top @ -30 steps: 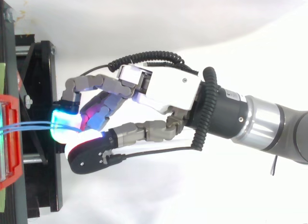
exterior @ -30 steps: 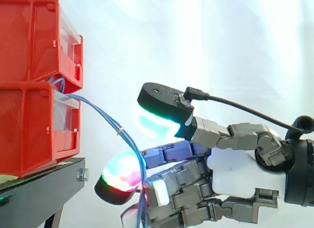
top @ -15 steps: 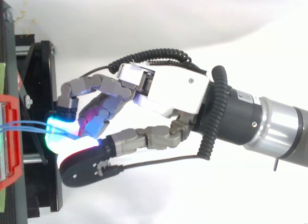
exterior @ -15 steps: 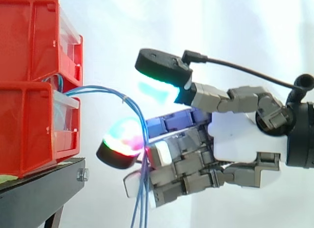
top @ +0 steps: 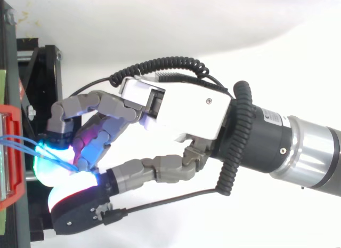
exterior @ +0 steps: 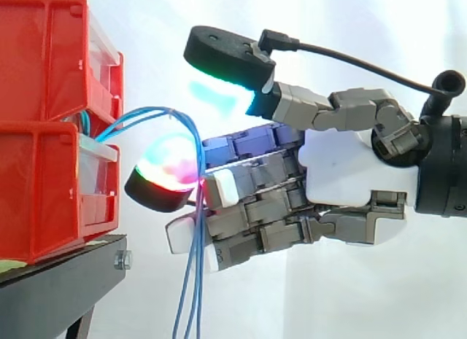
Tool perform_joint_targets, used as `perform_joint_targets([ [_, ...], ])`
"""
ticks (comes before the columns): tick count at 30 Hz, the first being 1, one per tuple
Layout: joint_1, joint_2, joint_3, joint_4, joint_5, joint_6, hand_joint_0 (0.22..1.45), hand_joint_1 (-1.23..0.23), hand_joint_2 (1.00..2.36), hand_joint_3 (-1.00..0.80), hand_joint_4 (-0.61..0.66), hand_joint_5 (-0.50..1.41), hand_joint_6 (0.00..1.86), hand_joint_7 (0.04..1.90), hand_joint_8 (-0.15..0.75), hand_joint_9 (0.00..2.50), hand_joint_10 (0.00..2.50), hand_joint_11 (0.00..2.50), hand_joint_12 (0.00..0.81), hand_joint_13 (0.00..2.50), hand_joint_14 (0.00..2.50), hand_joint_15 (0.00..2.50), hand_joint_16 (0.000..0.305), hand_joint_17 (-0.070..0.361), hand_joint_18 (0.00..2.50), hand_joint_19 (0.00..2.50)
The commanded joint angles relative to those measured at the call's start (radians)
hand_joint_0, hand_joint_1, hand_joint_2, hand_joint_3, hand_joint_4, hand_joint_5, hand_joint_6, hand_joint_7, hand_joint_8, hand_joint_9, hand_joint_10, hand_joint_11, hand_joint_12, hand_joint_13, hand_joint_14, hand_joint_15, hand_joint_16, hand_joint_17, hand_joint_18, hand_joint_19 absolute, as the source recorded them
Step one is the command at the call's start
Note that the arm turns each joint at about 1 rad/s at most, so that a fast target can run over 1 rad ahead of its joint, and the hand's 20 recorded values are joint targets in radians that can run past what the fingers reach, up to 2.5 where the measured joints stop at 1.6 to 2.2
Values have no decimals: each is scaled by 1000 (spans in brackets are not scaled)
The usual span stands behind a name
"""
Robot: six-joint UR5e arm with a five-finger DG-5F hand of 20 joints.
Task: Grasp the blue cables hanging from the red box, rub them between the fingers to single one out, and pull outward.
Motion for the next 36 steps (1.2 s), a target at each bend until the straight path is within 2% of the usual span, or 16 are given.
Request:
perform_joint_targets([
  [1, 0, -1, 3, 3, 0, 1, 559, -612, 1003, -463, 196, -74, 597, 1194, 240, 1153, 23, 855, 336, 880, 22, 563, 42, 95, 674, 529],
  [5, -3, -1, 2, 6, 11, 1, 554, -597, 1002, -472, 203, -62, 508, 1332, 238, 1134, 21, 818, 341, 857, 24, 554, 43, 97, 673, 527],
  [9, -7, -1, 2, 4, 13, 1, 539, -581, 1002, -474, 216, -68, 502, 1264, 235, 1039, 20, 681, 344, 765, 20, 496, 45, 101, 609, 509],
  [13, -7, -1, 0, 1, 13, 1, 549, -591, 1004, -448, 209, -63, 502, 1243, 224, 1004, 22, 667, 345, 725, 21, 497, 44, 100, 561, 500],
  [21, -4, -1, 0, 4, 13, 1, 602, -585, 1014, -312, 149, -34, 515, 1411, 224, 985, 22, 695, 340, 671, 21, 492, 43, 96, 534, 499],
  [23, -6, -1, 0, 3, 13, 1, 598, -581, 1015, -277, 142, -51, 572, 1331, 229, 954, 21, 698, 340, 658, 19, 488, 43, 97, 532, 506],
  [25, -6, -1, 0, 3, 13, 1, 595, -575, 1016, -231, 181, -82, 652, 1168, 240, 953, 21, 729, 347, 650, 19, 494, 45, 101, 530, 503],
  [27, -7, -1, 0, 0, 11, 1, 594, -625, 1013, -207, 197, -100, 703, 1062, 257, 953, 20, 756, 364, 659, 19, 497, 48, 109, 554, 485],
  [30, -9, -1, 2, -2, 10, 9, 587, -702, 1013, -208, 211, -120, 745, 990, 265, 938, 22, 789, 368, 648, 19, 488, 50, 113, 554, 472],
  [32, -9, -1, 2, -13, 10, 22, 559, -722, 1011, -302, 192, -129, 755, 993, 247, 924, 21, 816, 348, 631, 20, 506, 46, 104, 523, 496],
  [33, -11, 0, 3, -17, 10, 27, 536, -696, 1007, -390, 197, -126, 766, 958, 251, 952, 21, 812, 354, 648, 19, 503, 47, 105, 530, 499],
  [34, -11, 0, 3, -23, 10, 32, 527, -605, 1003, -457, 187, -109, 742, 1004, 256, 1007, 21, 808, 359, 673, 19, 503, 47, 105, 549, 503],
  [36, -12, 0, 3, -39, 10, 44, 539, -468, 1002, -472, 171, -88, 700, 1061, 254, 1031, 22, 789, 356, 693, 22, 504, 46, 103, 568, 520],
])
